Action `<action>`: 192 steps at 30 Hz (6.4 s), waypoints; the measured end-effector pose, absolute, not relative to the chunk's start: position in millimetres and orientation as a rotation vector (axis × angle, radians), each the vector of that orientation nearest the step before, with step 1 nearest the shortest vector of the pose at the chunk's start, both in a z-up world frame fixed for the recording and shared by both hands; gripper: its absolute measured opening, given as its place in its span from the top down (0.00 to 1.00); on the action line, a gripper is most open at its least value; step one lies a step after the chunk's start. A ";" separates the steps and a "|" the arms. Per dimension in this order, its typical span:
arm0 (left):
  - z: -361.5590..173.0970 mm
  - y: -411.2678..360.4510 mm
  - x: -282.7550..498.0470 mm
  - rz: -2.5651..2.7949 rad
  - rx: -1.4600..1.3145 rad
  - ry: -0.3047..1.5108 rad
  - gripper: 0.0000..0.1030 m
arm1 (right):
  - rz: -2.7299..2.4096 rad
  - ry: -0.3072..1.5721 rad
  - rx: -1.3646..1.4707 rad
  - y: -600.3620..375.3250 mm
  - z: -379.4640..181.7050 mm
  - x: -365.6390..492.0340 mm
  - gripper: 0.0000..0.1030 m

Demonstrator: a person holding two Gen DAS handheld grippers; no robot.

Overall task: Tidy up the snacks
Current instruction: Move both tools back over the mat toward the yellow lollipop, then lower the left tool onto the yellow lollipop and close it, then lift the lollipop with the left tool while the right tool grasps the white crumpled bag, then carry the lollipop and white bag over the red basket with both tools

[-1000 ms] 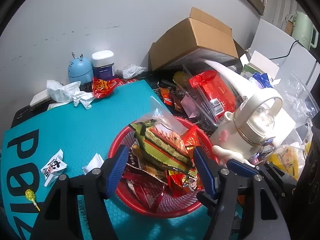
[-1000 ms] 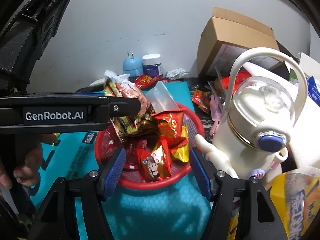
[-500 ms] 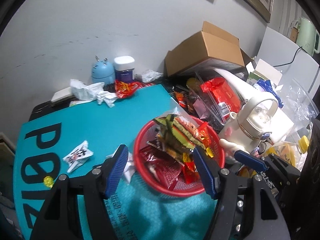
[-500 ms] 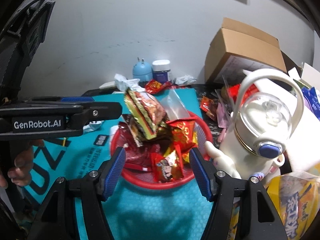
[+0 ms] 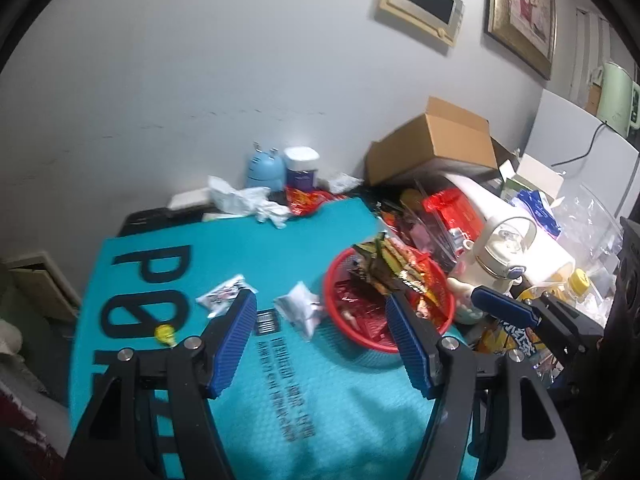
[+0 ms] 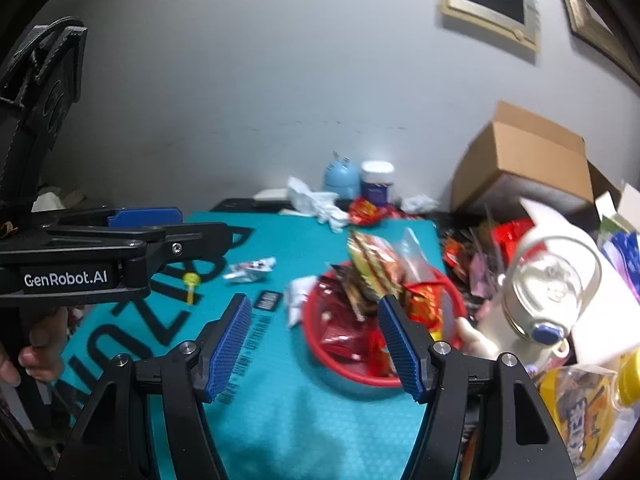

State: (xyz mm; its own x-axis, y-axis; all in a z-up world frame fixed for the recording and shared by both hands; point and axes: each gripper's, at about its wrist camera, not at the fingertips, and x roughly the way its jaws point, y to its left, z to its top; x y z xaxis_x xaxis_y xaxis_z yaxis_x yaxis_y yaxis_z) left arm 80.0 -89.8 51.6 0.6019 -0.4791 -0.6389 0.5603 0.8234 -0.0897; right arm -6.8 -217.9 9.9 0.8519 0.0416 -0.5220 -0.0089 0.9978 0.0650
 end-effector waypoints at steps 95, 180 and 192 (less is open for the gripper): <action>-131.2 17.0 242.9 -0.385 -0.016 0.967 0.75 | -0.118 0.822 0.301 -187.7 -138.5 171.4 0.40; -65.4 -15.2 222.9 -0.504 0.015 0.934 0.75 | 0.061 0.987 -0.175 -159.9 -108.1 221.8 0.74; -31.4 -4.5 163.3 -0.510 0.027 0.875 0.75 | 0.130 0.885 -0.094 -149.0 -64.6 150.5 0.74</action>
